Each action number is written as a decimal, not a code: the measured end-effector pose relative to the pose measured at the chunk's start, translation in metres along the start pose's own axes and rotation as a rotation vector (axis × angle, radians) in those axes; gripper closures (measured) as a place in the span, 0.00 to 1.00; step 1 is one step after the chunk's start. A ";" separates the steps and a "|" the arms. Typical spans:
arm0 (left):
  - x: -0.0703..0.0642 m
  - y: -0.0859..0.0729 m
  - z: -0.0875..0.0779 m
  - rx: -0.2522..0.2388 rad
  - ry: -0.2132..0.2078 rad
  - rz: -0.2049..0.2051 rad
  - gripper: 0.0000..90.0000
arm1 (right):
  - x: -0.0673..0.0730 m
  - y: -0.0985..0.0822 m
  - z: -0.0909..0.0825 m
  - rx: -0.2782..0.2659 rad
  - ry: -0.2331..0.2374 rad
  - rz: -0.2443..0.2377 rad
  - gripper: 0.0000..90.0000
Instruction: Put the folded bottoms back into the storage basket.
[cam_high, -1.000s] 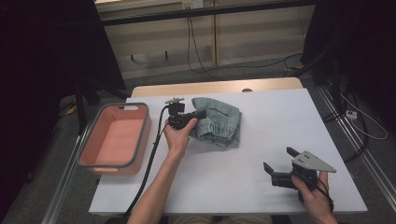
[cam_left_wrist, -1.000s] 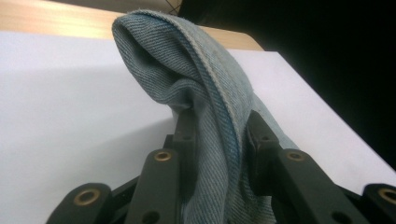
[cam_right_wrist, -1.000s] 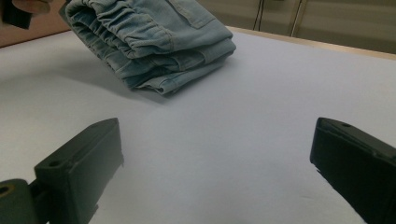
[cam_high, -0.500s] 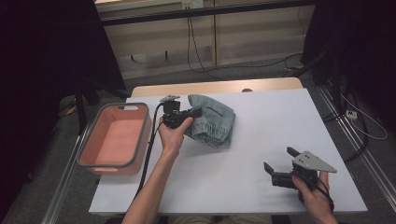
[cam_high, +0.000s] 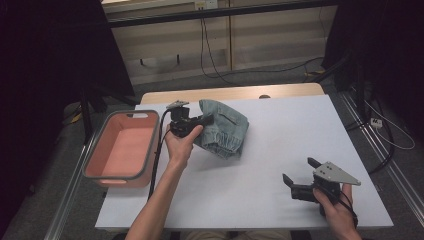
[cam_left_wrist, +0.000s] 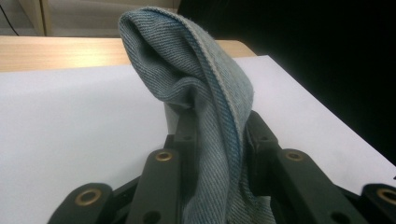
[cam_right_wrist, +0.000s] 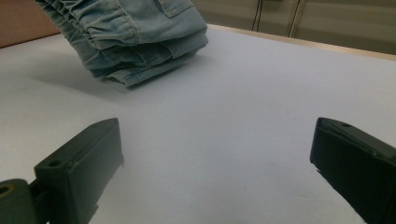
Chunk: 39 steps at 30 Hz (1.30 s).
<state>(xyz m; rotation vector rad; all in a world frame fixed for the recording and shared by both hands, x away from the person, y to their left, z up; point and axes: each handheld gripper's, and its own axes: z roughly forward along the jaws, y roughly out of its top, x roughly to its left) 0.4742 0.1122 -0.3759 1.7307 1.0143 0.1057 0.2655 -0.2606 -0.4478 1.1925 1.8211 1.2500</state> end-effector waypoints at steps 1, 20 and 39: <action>0.000 0.001 -0.002 -0.001 -0.001 0.000 0.79 | 0.000 0.000 0.000 0.000 0.000 0.000 0.03; -0.002 0.009 -0.025 -0.004 0.006 0.048 0.80 | 0.000 0.000 0.000 0.000 0.000 0.002 0.03; 0.000 0.014 -0.050 -0.028 0.007 0.076 0.80 | 0.000 0.000 0.000 -0.001 0.002 -0.002 0.03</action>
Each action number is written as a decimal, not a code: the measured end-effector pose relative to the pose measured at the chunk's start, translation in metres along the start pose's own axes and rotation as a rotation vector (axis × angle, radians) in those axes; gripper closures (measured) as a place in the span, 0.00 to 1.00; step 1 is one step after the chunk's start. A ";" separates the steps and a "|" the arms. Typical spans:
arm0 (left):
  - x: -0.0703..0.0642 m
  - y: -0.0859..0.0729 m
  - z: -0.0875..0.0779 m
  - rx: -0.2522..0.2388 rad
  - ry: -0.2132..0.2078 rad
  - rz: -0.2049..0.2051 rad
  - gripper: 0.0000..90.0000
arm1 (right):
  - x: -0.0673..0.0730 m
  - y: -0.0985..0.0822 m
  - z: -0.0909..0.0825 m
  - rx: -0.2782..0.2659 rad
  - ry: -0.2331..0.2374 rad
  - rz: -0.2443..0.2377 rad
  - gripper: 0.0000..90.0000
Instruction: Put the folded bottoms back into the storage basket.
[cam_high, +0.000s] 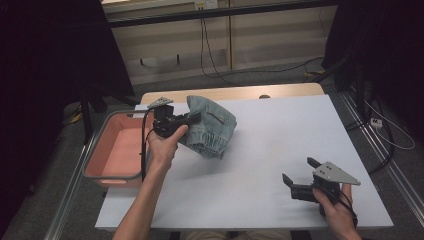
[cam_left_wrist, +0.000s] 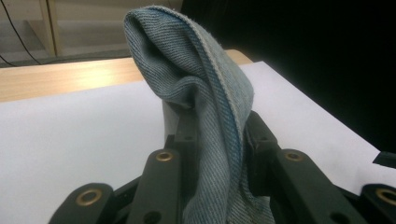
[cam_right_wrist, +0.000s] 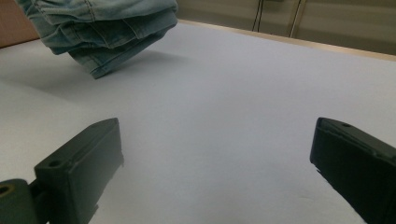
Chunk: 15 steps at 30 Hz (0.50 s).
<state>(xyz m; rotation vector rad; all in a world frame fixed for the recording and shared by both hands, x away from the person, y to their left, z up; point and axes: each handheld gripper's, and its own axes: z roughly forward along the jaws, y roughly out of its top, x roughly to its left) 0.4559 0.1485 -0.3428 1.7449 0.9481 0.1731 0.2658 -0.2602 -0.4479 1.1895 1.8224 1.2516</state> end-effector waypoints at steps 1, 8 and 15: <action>0.000 0.001 -0.002 -0.008 -0.001 -0.008 0.80 | 0.000 0.000 0.000 0.000 0.001 0.000 0.03; 0.002 0.006 -0.014 -0.015 -0.007 -0.004 0.80 | 0.000 0.000 0.000 -0.002 0.004 -0.001 0.03; 0.003 0.007 -0.027 -0.016 -0.001 0.013 0.80 | 0.001 0.000 0.001 0.001 0.004 -0.002 0.03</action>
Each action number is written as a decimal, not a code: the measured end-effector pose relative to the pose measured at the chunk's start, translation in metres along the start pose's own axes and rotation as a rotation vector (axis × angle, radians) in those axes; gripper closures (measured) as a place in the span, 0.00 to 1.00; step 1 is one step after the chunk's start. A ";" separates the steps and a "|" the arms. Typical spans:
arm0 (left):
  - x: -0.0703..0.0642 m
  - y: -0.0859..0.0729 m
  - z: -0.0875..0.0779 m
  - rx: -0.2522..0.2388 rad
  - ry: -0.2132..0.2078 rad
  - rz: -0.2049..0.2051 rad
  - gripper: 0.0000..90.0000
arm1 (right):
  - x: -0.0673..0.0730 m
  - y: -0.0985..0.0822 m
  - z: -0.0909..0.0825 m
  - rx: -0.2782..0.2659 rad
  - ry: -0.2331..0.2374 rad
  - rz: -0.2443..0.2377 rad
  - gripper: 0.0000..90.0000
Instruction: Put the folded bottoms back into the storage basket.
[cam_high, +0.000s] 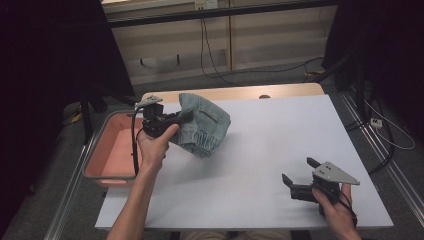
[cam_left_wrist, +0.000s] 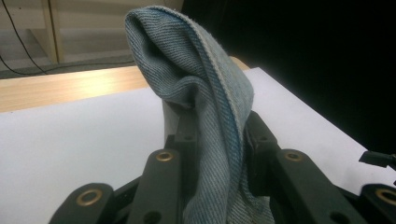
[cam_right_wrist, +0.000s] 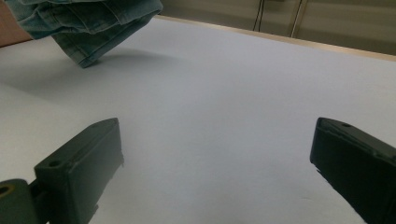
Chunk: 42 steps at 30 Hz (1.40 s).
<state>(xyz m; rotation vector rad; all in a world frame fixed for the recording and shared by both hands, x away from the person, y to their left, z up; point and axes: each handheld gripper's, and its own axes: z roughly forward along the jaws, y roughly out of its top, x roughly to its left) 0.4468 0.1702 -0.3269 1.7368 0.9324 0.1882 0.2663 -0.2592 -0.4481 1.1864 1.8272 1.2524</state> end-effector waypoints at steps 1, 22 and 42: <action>0.000 0.000 -0.001 0.000 0.003 0.001 0.80 | 0.000 0.000 0.000 0.000 0.001 -0.001 0.03; 0.004 0.011 -0.031 -0.062 -0.002 0.008 0.80 | 0.000 0.000 -0.001 -0.003 0.004 -0.001 0.03; 0.009 0.018 -0.056 -0.107 0.010 0.016 0.80 | 0.000 0.000 -0.001 -0.004 0.004 0.000 0.03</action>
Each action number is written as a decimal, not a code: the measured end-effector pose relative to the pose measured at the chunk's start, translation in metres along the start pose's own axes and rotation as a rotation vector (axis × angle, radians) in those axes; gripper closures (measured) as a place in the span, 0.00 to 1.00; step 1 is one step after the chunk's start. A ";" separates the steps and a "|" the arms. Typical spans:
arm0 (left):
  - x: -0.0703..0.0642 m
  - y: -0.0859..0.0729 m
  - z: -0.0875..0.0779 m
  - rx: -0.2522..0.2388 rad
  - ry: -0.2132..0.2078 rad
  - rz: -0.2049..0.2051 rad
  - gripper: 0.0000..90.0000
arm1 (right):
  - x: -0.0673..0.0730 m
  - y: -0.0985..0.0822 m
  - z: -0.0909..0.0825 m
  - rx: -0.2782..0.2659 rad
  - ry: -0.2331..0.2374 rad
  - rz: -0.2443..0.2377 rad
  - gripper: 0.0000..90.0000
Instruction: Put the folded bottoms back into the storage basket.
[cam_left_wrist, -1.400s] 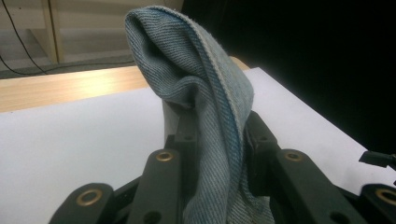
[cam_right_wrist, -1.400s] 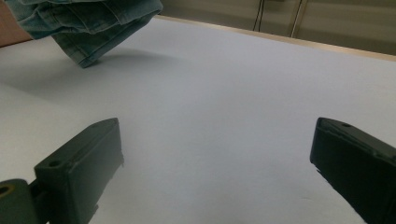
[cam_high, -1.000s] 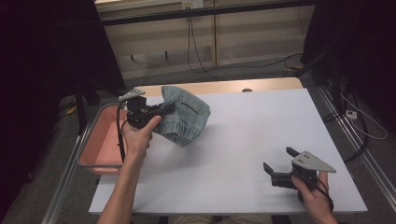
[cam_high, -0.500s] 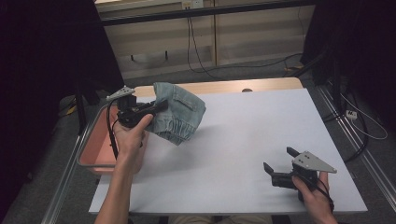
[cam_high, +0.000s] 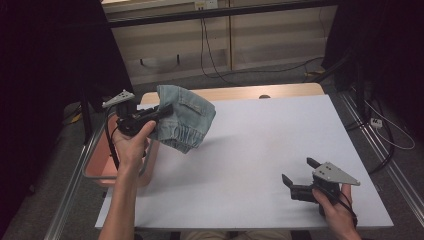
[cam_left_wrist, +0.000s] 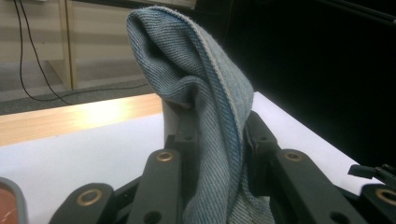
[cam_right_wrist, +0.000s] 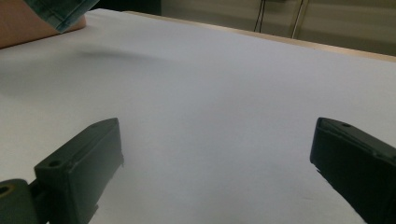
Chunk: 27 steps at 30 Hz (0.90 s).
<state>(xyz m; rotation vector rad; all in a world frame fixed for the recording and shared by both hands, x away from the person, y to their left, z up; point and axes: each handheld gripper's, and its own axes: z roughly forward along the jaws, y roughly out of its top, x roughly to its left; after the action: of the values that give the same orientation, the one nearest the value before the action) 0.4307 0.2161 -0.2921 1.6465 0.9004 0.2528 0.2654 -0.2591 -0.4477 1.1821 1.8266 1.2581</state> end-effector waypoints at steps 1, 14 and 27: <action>0.001 0.000 -0.001 -0.003 0.000 -0.002 0.80 | 0.000 0.000 0.000 0.000 0.000 0.000 0.03; 0.004 0.007 -0.015 -0.035 0.010 -0.002 0.80 | 0.000 0.000 -0.001 -0.004 0.003 0.003 0.03; 0.004 0.012 -0.033 -0.059 0.023 0.006 0.80 | 0.000 0.000 -0.001 -0.005 0.001 0.004 0.03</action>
<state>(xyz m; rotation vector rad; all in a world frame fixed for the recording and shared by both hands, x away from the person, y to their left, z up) 0.4181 0.2428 -0.2724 1.5953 0.8972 0.3002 0.2646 -0.2597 -0.4471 1.1830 1.8217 1.2644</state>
